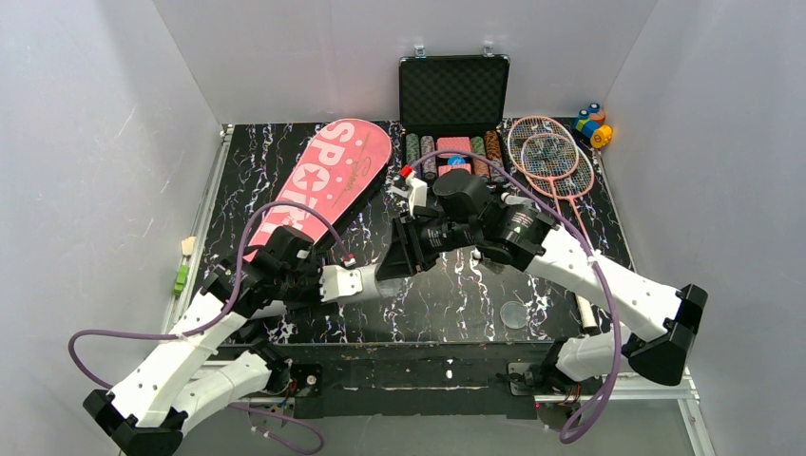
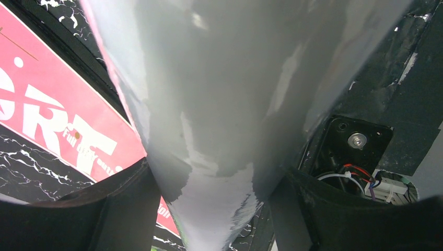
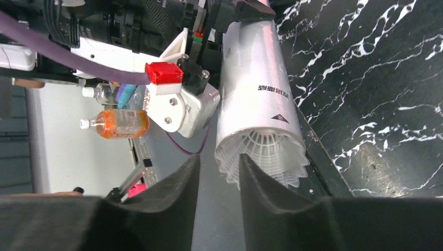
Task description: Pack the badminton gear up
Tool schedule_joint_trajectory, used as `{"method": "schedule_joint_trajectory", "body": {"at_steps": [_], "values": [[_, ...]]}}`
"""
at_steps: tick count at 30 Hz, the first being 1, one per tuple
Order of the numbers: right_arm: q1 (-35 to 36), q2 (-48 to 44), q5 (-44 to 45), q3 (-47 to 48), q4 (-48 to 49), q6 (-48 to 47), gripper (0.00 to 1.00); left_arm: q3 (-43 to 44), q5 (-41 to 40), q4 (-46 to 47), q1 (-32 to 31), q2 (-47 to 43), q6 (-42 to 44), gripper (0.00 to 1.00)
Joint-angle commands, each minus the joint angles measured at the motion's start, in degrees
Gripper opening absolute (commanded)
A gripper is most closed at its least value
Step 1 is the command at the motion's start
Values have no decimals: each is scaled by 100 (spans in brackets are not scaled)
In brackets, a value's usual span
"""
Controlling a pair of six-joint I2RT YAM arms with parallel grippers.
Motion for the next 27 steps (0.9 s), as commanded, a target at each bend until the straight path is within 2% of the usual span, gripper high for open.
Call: {"method": "schedule_joint_trajectory", "body": {"at_steps": [1,3,7,12,16,19,27], "values": [[38,-462,-153,-262,694,193,48,205,60,92,33,-80,29,23],[38,-625,-131,-364,747,251,53,201,47,96,36,-81,18,23],[17,-990,141,-460,545,246,53,255,55,64,31,-85,-35,23],[-66,-1557,776,-1075,422,225,54,390,62,-16,30,-38,-69,23],[-67,-1479,1090,-1324,316,281,61,572,51,-12,31,35,-123,23],[-67,-1502,1212,-1517,688,429,66,707,88,-5,31,106,-185,23],[-67,-1413,1462,-1678,1248,729,68,899,104,16,31,238,-232,23]]}}
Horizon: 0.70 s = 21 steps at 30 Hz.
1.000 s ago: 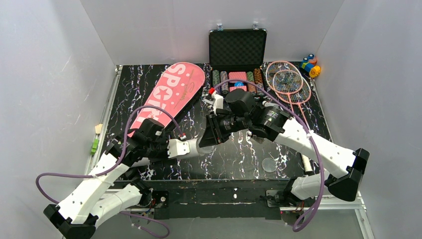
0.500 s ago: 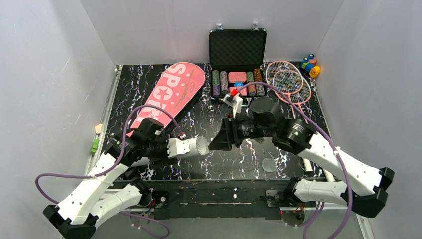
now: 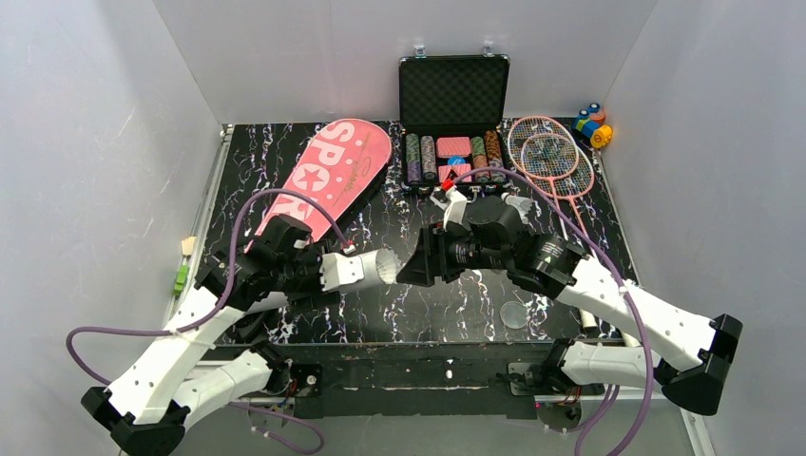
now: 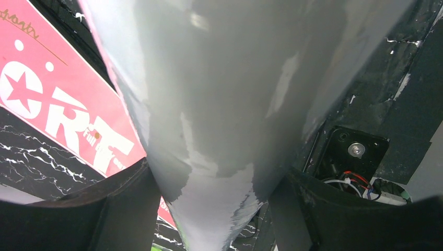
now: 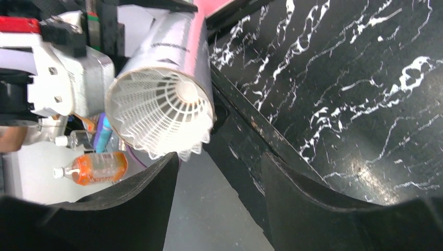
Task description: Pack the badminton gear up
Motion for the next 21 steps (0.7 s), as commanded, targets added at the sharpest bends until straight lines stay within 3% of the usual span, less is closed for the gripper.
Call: {"method": "schedule_joint_trajectory", "body": {"at_steps": [1,21], "values": [[-15,-20,191,-86,813,246,68,279,70,78,31,6,-56,23],[-15,273,279,-683,1504,550,64,601,174,95,31,119,-160,23]]}}
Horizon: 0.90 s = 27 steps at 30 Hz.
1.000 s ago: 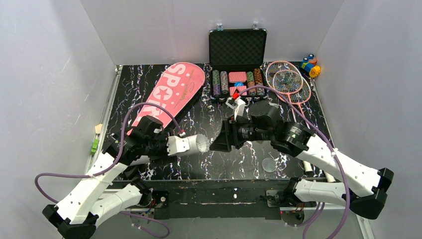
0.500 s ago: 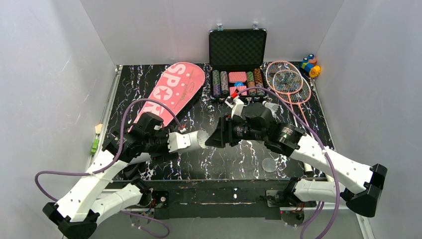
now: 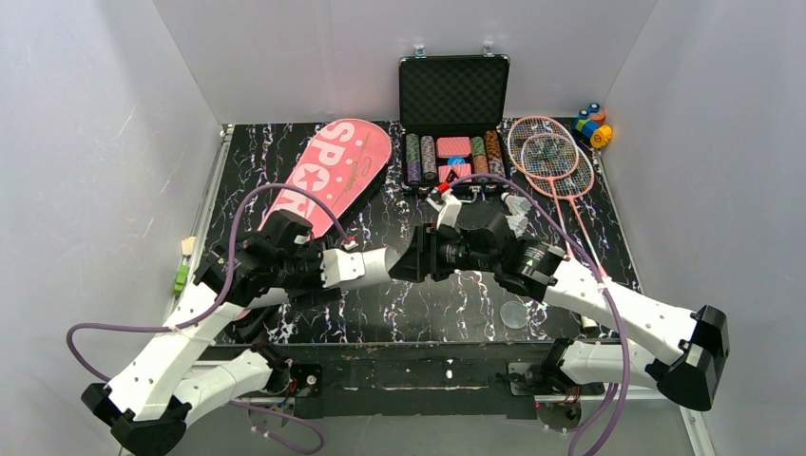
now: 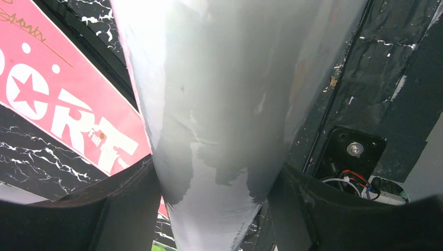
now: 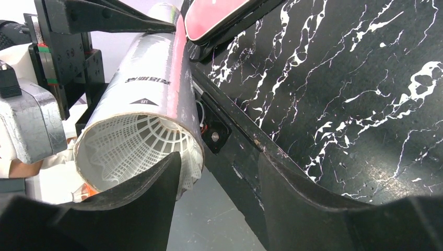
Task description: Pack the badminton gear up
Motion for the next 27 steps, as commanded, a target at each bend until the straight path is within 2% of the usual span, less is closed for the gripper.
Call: {"method": "schedule_joint_trajectory", "body": {"at_steps": [1,7,10,16,20,23,27], "values": [[1,96,-25,-46,443,8,64,327,173,185,30,-19,-117,23],[81,474,-302,-1,982,243,65,380,218,164,34,-4,-147,23],[123,621,-332,203,891,275,67,392,246,155,30,12,-169,24],[-131,-247,-9,293,184,144,76,198,185,127,34,-64,-93,23],[-745,-1012,-89,229,-539,51,80,20,151,155,30,-140,-41,23],[-1526,-1169,-403,221,-1117,39,83,-40,147,161,34,-169,-14,24],[-2492,-1268,-140,95,-1672,-160,84,-16,125,115,35,-144,20,24]]}}
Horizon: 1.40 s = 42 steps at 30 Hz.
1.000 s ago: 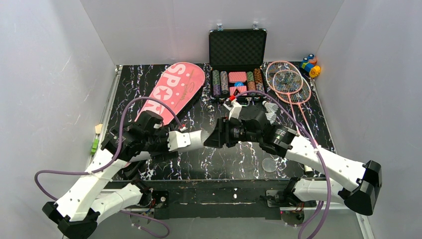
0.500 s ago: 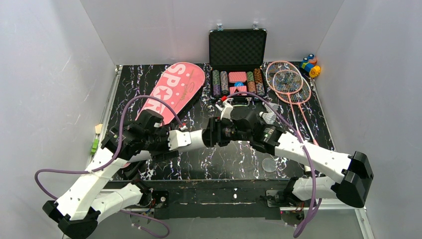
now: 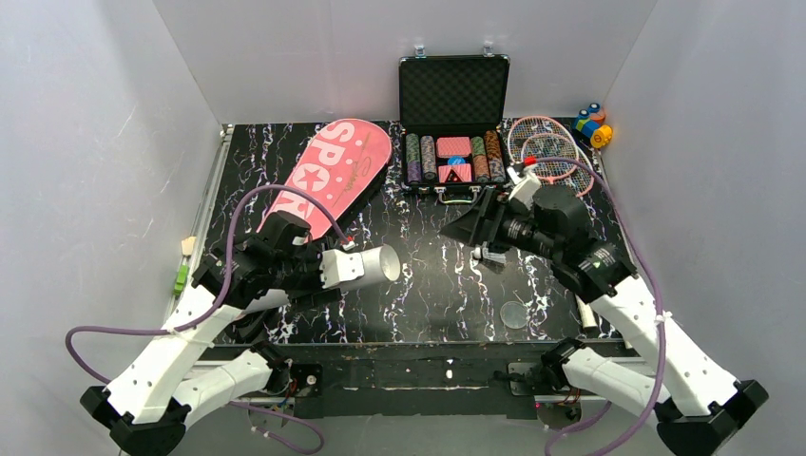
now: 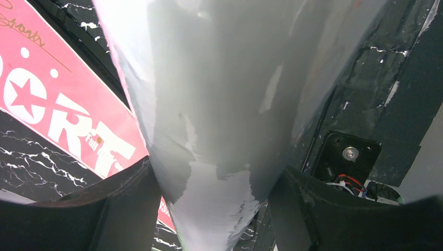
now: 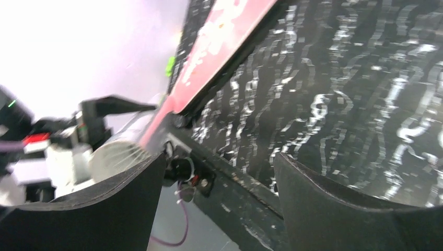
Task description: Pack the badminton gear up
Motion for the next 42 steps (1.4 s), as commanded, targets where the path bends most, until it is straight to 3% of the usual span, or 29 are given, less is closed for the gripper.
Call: {"method": "schedule_joint_trajectory", "body": {"at_steps": [1,5,7,13,19,30,38,42], "values": [[-1013,73,95,-76,-989,-270,84,39,-8,61,31,-76,74,24],[-2471,360,-343,-685,-919,-168,83,58,-37,50,34,-67,99,24],[-2791,552,17,-859,-864,-255,83,49,-18,65,30,-72,86,24],[-2892,1211,944,-965,-490,-431,82,38,-3,49,31,-75,57,24],[-3024,2118,1049,-1025,-106,-496,80,42,-14,30,30,-66,53,24],[-3024,2882,867,-1157,645,-641,75,21,-7,27,30,12,40,24],[-3015,3036,193,-1438,1112,-365,53,24,-20,44,30,53,67,25],[-2942,2989,112,-1507,1069,-221,29,38,-19,31,37,78,70,24]]}}
